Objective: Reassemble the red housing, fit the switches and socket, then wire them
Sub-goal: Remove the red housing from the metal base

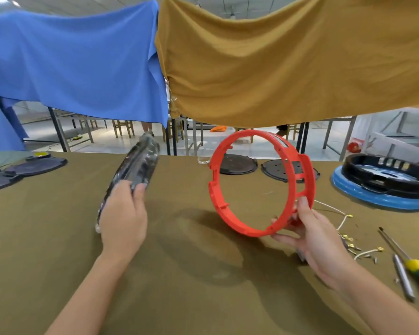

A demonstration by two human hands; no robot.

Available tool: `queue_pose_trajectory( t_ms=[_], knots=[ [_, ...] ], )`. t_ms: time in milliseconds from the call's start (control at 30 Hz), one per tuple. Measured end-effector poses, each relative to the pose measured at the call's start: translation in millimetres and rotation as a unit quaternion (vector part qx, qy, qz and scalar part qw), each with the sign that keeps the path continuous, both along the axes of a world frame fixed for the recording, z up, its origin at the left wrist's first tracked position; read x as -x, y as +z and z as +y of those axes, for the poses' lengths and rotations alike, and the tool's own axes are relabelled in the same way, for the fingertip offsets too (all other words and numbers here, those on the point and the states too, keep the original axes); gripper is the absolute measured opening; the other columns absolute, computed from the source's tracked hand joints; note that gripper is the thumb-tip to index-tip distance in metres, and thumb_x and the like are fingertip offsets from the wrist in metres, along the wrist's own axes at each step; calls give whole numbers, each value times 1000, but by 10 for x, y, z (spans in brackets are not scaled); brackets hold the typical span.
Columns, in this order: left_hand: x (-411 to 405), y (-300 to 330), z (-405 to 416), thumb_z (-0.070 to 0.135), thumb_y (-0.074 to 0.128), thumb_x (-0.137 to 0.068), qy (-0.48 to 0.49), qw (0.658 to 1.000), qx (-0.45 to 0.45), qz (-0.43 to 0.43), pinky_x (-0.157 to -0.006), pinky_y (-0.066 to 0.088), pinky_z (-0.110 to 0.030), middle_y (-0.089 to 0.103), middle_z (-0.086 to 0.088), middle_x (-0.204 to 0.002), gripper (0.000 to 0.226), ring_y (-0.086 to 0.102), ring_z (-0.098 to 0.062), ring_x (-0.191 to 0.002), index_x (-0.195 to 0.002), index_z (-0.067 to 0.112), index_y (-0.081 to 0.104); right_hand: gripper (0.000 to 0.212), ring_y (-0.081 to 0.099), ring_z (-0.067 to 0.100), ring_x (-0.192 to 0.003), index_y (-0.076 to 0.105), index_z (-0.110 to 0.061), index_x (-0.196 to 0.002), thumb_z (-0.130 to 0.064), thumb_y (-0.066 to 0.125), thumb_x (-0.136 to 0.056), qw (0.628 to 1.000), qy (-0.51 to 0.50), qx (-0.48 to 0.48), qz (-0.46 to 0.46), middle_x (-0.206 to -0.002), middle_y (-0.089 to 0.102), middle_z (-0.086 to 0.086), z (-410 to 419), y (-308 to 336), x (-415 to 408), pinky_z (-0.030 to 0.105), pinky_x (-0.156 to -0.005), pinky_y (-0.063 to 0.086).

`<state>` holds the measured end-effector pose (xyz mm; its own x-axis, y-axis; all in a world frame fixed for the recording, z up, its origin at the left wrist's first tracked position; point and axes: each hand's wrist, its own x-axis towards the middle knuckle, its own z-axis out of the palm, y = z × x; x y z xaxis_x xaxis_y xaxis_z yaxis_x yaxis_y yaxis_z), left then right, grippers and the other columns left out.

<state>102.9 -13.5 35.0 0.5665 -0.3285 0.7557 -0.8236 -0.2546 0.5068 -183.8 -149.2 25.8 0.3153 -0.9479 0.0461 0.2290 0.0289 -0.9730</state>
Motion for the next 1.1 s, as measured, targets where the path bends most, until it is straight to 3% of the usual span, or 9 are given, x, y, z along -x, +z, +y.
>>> queue_pose_trajectory(
  t_ms=[100,133,200,233,300,533,700,900,1100],
  knots=[
    [-121,129,80,37,37,-104,-4,973,175,151,-60,28,-31,49,8,-74,30,42,-15,-66,-85,16,46,41,65,37,-88,49,-9,-76,-43,46,-98,997,27,-57,-54,-68,56,7,-10,-1,-2,56,-77,59],
    [-162,161,84,40,37,-104,-29,940,249,233,-67,36,-30,53,8,-79,31,47,-13,-74,-86,18,49,41,64,36,-85,46,-11,-73,-44,47,-98,994,38,-72,-69,-67,52,6,-16,-7,-1,56,-74,59],
    [-214,189,62,39,40,-104,-109,836,359,400,-80,48,-32,64,6,-89,29,58,-13,-84,-87,22,58,39,65,37,-84,44,-12,-72,-45,49,-94,989,57,-97,-98,-67,47,5,-26,-21,1,55,-68,59],
    [-222,176,47,37,42,-104,-129,794,373,462,-79,52,-30,68,6,-91,29,63,-12,-84,-89,21,62,39,67,38,-85,44,-12,-72,-45,50,-92,986,64,-108,-108,-66,46,4,-27,-27,0,55,-67,60],
    [-202,113,-3,38,45,-103,-143,753,355,535,-67,54,-28,73,8,-87,30,70,-7,-76,-92,21,66,39,71,41,-89,43,-12,-73,-46,50,-91,983,71,-120,-123,-63,47,3,-25,-36,2,56,-65,59],
    [-90,-126,-98,48,47,-101,-180,704,304,616,-66,55,-33,78,3,-89,37,75,-17,-81,-104,20,70,38,72,42,-89,45,-12,-76,-45,46,-96,978,83,-118,-149,-61,44,1,-19,-25,41,57,-64,58],
    [-63,-188,-154,63,47,-94,-229,674,268,650,-91,54,-42,76,-2,-108,54,70,-23,-103,-118,21,70,39,71,42,-94,45,-12,-76,-45,44,-97,980,75,-115,-145,-63,45,2,3,1,30,56,-64,58],
    [-20,-251,-228,29,66,-93,-257,669,178,675,-86,54,-39,76,-5,-107,26,74,-19,-94,-114,14,70,39,60,50,-114,47,-12,-74,-46,46,-94,976,76,-137,-149,-78,45,11,8,4,19,57,-69,58],
    [-2,-249,-266,23,60,-97,-295,649,178,679,-92,53,-41,75,-7,-110,23,72,-22,-100,-116,13,67,41,63,47,-109,48,-12,-71,-45,48,-94,972,79,-143,-168,-79,46,12,7,1,12,58,-69,57]
  ],
)
